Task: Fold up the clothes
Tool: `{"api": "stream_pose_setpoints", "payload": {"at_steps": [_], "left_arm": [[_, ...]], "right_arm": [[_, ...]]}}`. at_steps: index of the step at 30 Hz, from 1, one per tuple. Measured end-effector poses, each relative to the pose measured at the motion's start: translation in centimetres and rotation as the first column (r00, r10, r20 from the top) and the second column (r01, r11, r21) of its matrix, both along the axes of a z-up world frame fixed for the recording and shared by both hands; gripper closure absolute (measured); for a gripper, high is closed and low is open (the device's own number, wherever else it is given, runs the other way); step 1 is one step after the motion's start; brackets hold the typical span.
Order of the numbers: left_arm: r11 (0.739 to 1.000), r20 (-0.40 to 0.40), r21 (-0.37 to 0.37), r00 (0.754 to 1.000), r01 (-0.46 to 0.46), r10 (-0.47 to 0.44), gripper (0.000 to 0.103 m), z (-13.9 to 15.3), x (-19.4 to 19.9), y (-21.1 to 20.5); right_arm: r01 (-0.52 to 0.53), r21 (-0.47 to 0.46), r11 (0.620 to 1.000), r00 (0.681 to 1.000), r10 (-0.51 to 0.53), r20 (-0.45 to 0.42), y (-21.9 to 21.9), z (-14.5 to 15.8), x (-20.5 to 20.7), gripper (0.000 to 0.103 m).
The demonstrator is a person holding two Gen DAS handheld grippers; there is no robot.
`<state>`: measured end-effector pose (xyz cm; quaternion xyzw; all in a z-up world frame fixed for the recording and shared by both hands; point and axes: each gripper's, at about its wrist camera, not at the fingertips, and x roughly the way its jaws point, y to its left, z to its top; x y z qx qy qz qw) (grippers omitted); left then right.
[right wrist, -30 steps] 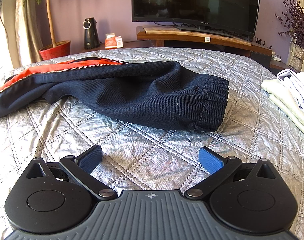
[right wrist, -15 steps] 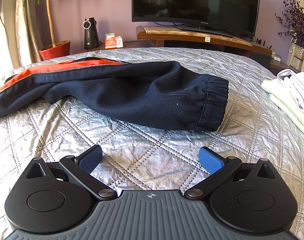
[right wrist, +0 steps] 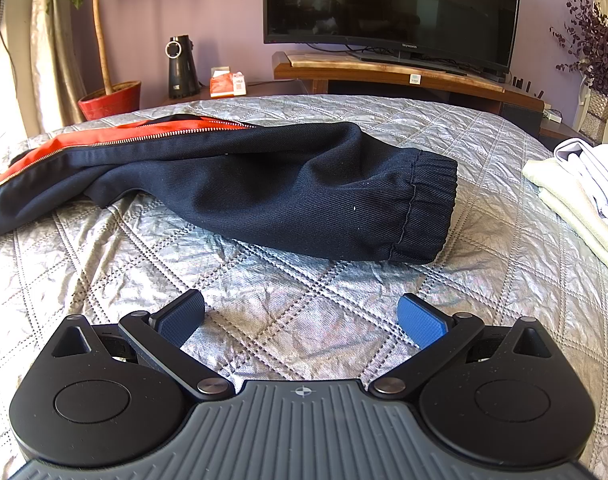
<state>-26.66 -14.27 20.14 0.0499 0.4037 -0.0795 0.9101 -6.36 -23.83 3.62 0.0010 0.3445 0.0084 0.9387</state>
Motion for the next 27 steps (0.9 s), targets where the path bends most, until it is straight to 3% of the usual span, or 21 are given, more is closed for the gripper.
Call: {"api": "stream_pose_setpoints", "payload": {"at_steps": [27], "left_arm": [[1.0,0.001,0.002,1.0,0.004,-0.004,0.001,0.56,-0.62,-0.45]], "right_arm": [[0.0,0.0,1.0,1.0,0.0,0.0,0.03,0.04,-0.03,0.0]]}}
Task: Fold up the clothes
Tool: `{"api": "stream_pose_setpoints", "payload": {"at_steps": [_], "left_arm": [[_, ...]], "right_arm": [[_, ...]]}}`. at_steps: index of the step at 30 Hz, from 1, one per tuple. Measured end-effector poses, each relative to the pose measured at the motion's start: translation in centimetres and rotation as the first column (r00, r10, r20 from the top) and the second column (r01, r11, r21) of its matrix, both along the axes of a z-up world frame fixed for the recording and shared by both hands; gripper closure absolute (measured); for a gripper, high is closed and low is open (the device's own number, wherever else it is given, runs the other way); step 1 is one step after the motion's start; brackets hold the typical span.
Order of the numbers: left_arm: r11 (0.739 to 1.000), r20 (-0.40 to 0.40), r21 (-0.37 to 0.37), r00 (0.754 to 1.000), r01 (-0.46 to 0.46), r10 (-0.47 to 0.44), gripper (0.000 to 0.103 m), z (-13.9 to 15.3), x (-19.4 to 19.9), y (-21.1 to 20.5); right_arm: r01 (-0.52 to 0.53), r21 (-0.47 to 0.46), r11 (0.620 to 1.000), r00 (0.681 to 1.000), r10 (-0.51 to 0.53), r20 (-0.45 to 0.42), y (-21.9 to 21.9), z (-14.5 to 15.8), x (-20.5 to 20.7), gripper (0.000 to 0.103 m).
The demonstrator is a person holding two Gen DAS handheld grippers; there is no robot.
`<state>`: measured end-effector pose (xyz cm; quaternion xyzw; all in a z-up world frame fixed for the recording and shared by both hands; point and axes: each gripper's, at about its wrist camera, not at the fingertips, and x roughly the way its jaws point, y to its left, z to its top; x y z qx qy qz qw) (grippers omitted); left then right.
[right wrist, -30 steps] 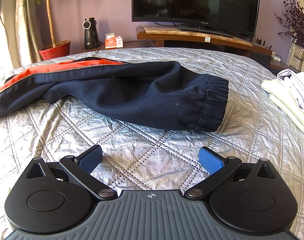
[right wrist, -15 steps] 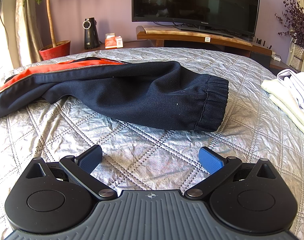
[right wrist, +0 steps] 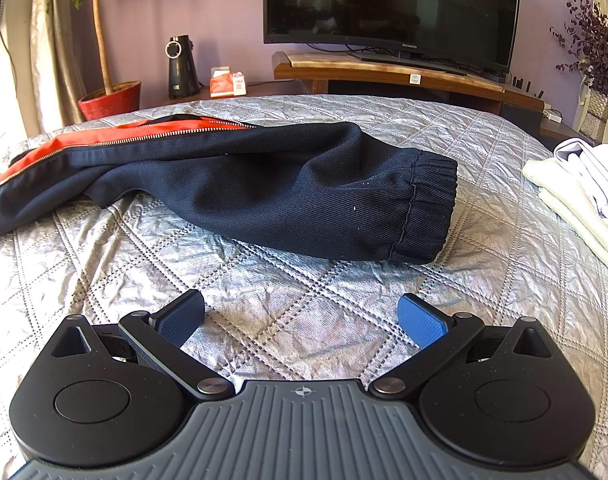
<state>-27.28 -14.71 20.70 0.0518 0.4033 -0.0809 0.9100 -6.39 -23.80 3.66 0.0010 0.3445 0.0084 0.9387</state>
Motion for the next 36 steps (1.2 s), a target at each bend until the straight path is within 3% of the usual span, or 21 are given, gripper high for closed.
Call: {"api": "stream_pose_setpoints", "payload": {"at_steps": [36], "left_arm": [[1.0,-0.012,-0.011,1.0,-0.005,0.005,0.001,-0.08,-0.19,0.15]], "right_arm": [[0.0,0.0,1.0,1.0,0.0,0.0,0.03,0.0,0.0,0.0]]}}
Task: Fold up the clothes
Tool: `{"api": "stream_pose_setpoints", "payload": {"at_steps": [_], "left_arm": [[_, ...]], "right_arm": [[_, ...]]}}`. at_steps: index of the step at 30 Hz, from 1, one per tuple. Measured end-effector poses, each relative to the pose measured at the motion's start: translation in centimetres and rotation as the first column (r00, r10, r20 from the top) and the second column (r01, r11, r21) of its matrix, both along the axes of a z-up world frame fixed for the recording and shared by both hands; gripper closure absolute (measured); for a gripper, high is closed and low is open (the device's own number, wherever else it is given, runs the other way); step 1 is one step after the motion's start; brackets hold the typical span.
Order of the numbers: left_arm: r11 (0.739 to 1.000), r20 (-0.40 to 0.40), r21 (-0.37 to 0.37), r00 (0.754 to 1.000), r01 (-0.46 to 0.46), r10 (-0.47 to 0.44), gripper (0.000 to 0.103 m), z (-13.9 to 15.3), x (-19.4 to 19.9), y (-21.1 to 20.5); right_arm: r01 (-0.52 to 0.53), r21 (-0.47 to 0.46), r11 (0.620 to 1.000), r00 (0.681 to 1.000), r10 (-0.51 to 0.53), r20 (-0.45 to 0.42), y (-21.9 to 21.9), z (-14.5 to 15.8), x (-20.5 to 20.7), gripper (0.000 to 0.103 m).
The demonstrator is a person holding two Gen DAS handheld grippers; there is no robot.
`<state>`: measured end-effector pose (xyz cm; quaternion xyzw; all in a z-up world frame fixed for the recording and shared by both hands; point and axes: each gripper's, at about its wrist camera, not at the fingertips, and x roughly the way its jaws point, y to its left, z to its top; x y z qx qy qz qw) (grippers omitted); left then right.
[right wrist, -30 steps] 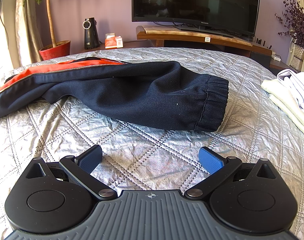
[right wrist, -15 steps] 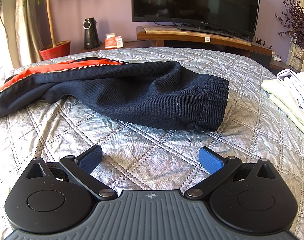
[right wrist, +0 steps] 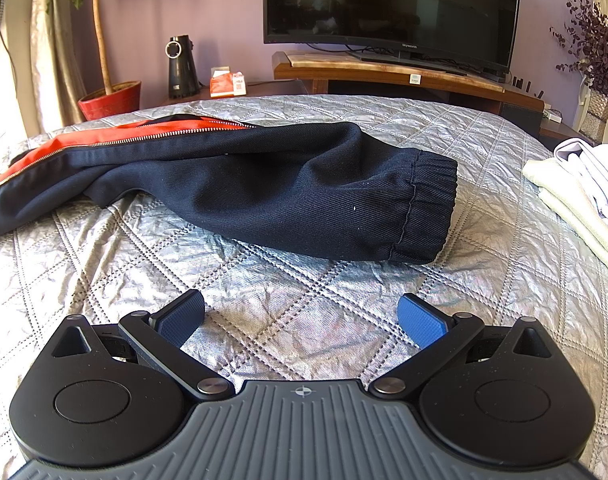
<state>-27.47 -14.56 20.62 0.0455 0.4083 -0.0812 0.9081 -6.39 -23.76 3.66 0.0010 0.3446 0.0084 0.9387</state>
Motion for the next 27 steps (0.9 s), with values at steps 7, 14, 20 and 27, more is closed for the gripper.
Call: {"api": "stream_pose_setpoints", "payload": {"at_steps": [7,14,20,27], "left_arm": [[1.0,-0.001,-0.001,1.0,-0.001,0.001,0.001,-0.02,-0.03,0.08],[1.0,-0.001,-0.002,1.0,-0.003,0.003,0.001,-0.08,-0.12,0.09],[1.0,-0.003,-0.003,1.0,-0.004,0.004,0.001,-0.14,-0.12,0.14],[1.0,-0.005,-0.005,1.0,-0.005,0.005,0.001,-0.23,-0.16,0.23]], "right_arm": [[0.0,0.0,1.0,1.0,0.0,0.0,-0.02,-0.03,0.03,0.0],[0.0,0.0,1.0,1.0,0.0,0.0,-0.02,-0.03,0.03,0.0],[0.0,0.0,1.0,1.0,0.0,0.0,-0.02,-0.03,0.03,0.0],[0.0,0.0,1.0,1.0,0.0,0.0,-0.02,-0.03,0.03,0.0]]}}
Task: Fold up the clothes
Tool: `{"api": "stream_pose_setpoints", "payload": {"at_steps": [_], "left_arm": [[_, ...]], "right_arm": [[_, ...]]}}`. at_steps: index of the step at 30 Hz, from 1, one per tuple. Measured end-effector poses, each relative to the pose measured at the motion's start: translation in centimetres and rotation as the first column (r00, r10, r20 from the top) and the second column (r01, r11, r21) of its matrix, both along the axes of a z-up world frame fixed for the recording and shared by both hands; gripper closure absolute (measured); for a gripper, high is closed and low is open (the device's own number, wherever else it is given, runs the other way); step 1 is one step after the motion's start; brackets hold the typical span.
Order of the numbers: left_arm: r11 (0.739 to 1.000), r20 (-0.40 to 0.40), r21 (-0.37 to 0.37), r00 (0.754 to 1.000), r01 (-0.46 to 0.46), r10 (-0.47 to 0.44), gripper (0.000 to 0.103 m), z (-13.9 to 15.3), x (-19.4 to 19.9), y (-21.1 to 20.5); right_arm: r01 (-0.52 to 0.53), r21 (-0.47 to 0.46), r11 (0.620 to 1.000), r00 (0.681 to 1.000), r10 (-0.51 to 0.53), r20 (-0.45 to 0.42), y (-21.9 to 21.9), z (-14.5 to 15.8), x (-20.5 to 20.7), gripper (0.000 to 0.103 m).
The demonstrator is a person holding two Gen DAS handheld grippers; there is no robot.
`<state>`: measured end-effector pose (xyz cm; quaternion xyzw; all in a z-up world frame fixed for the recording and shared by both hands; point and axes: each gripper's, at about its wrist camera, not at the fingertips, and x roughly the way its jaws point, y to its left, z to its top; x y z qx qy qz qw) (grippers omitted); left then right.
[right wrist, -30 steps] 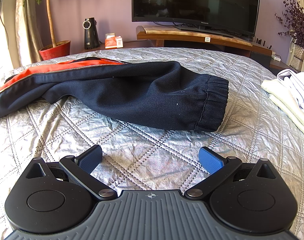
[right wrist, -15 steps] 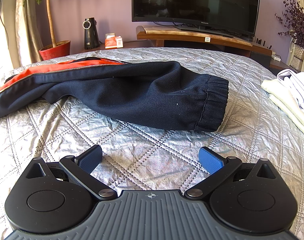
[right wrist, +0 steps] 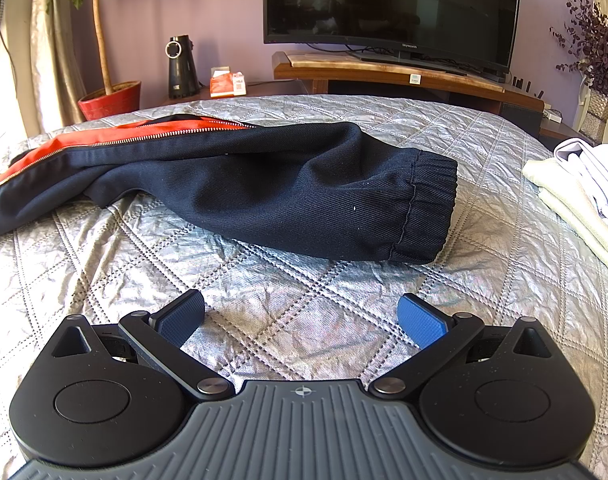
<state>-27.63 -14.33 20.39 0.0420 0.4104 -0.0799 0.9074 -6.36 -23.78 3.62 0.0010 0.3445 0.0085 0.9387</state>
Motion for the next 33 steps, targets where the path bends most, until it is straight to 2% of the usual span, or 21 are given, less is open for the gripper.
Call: {"api": "stream_pose_setpoints", "payload": {"at_steps": [14,20,23,29,33], "left_arm": [[1.0,-0.005,-0.004,1.0,0.001,-0.001,0.001,-0.3,0.1,0.2],[1.0,-0.012,-0.019,1.0,0.0,0.0,0.001,-1.6,1.4,1.1],[1.0,-0.005,-0.009,1.0,-0.026,0.026,0.001,-3.2,3.4,2.5],[0.995,0.137,0.076,0.989,-0.062,0.051,0.001,-8.9,9.5,5.5],[0.976,0.119,0.184,0.989,-0.113,0.092,0.004,-13.6,15.4,7.5]], "right_arm": [[-0.001,0.0,1.0,1.0,0.001,0.0,0.0,0.0,0.0,0.0],[0.0,0.0,1.0,1.0,0.0,0.0,0.0,0.0,0.0,0.0],[0.0,0.0,1.0,1.0,0.0,0.0,0.0,0.0,0.0,0.0],[0.0,0.0,1.0,1.0,0.0,0.0,0.0,0.0,0.0,0.0],[0.0,0.0,1.0,1.0,0.0,0.0,0.0,0.0,0.0,0.0]]}}
